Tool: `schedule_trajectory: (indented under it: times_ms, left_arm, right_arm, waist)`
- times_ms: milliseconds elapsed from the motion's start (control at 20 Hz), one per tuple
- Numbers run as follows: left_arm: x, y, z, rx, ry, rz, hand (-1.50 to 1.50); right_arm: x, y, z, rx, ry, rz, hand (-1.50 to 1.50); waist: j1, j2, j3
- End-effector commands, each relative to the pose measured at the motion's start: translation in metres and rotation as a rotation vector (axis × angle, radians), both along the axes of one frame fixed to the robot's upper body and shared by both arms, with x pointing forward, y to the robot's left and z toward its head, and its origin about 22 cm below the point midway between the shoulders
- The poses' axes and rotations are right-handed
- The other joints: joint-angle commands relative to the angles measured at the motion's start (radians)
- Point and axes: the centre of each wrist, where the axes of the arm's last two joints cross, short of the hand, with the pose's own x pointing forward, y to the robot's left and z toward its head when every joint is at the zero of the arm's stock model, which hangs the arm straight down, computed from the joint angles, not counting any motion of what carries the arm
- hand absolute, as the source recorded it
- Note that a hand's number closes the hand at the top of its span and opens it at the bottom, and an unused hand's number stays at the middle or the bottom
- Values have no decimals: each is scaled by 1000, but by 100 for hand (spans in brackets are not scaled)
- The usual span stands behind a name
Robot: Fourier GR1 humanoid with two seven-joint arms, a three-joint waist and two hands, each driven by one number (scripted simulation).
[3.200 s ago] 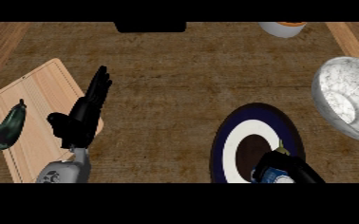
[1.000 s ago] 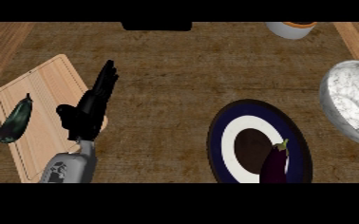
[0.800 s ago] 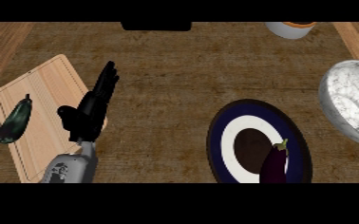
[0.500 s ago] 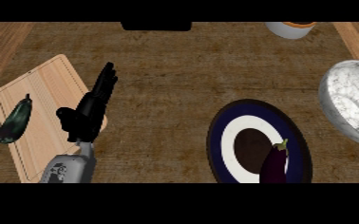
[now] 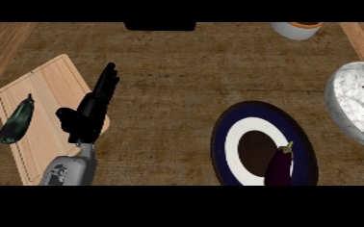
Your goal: Pick the can from the plate and place it in the bowl
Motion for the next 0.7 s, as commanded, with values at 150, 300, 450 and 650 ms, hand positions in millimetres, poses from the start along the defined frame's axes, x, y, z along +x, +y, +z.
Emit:
schedule_trajectory:
  times_ms: [150,300,450,650]
  left_arm:
    - [-9,1,6,-7,-2,-22,0]
    - [9,-16,2,6,-24,14,0]
    - [-9,16,-1,24,-2,8,0]
    - [-11,-4,8,-13,1,31,0]
  right_arm:
    - [8,-20,-32,175,71,146,-150]
    - [11,-27,-11,270,-42,196,-150]
    - [2,-33,-20,302,-176,174,-150]
    - [-11,-54,11,384,-260,137,-150]
  waist:
    - [5,-1,0]
    - [-13,-2,-1]
    - [-13,-4,-1]
    - [-22,-8,-1]
